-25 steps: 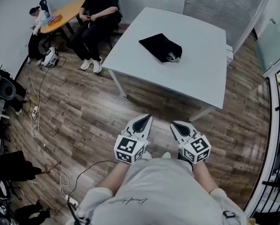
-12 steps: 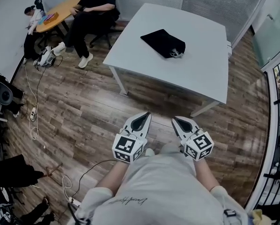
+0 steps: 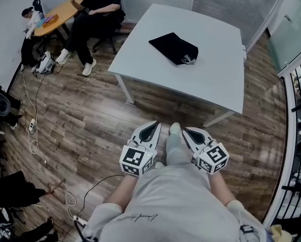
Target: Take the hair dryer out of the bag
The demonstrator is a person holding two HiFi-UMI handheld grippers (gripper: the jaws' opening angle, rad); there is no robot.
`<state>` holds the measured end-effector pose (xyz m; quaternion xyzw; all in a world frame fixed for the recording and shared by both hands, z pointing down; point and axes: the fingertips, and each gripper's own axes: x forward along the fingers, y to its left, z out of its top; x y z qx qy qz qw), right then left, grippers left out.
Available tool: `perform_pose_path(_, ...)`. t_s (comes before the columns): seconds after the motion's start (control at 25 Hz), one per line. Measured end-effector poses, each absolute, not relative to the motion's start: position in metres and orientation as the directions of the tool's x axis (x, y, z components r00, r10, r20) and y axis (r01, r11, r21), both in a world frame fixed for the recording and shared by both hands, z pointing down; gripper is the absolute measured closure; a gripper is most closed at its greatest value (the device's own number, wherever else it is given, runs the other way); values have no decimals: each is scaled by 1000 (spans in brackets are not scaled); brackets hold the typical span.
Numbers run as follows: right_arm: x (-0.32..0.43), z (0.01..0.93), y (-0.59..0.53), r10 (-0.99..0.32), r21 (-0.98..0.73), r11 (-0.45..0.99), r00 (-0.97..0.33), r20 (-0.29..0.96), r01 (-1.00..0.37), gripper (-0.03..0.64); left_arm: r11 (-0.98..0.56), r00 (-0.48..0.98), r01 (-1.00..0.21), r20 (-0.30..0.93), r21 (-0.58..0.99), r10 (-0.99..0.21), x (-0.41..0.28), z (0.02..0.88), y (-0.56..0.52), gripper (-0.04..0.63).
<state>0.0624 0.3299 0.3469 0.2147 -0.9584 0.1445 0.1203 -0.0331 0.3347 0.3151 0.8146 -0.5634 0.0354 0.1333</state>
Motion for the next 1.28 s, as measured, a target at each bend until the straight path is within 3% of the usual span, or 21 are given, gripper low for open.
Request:
perform_pose_path(0.36, 42, 356, 270, -358, -220, 879, -891, 280, -422, 594, -318, 350, -932, 212, 172, -912, -49, 321, 283, 584)
perform_pose_path(0.92, 26, 363, 81, -307, -229, 897, -907, 290, -377, 594, -298, 332, -940, 243, 168, -911, -66, 326, 92, 584)
perform_pose_path(1.28, 12, 358, 14, -273, -250, 903, -915, 298, -350, 594, -295, 334, -939, 272, 175, -902, -67, 323, 25, 584)
